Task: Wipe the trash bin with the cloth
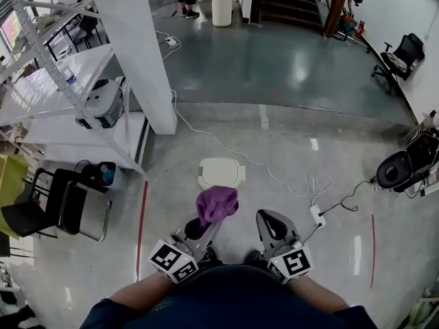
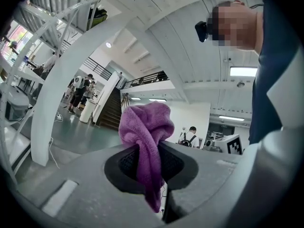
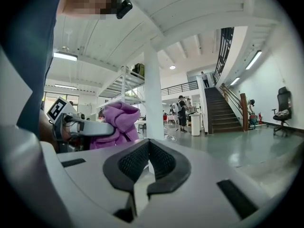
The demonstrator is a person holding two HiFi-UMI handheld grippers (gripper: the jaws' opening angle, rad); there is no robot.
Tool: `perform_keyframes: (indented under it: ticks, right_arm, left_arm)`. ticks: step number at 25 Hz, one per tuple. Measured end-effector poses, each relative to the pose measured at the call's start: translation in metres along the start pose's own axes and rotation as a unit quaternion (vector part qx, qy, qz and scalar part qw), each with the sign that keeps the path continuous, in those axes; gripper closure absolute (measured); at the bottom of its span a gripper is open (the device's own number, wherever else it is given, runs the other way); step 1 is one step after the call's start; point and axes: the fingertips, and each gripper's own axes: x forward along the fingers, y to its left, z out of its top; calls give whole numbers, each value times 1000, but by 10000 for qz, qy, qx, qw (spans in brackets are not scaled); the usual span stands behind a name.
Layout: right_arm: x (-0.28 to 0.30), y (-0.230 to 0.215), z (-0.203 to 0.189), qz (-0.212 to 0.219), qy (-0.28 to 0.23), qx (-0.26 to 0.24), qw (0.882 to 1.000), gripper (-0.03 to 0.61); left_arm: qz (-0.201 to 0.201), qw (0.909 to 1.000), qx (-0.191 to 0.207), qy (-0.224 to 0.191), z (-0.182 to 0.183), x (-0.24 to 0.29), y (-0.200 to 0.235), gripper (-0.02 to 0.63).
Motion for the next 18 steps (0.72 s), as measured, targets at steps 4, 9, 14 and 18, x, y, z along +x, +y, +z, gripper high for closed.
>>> perform_keyframes:
  ticks: [4, 9, 14, 18]
  right_arm:
    - [10, -26, -4, 135, 120, -6, 9998, 569]
    - [20, -64, 2, 526, -38, 8, 9986, 569]
    - [28, -96, -7, 905, -85, 45, 9958, 569]
    - [36, -114, -20, 1011, 35, 75, 9948, 568]
  left_arm:
    - [172, 9999, -9, 15, 0, 24, 11, 560]
    - [566, 9984, 46, -27, -2, 55, 11, 560]
    - [1064, 9942, 23, -171, -12, 82, 15, 560]
    - [1282, 9915, 46, -200, -19, 96, 28, 560]
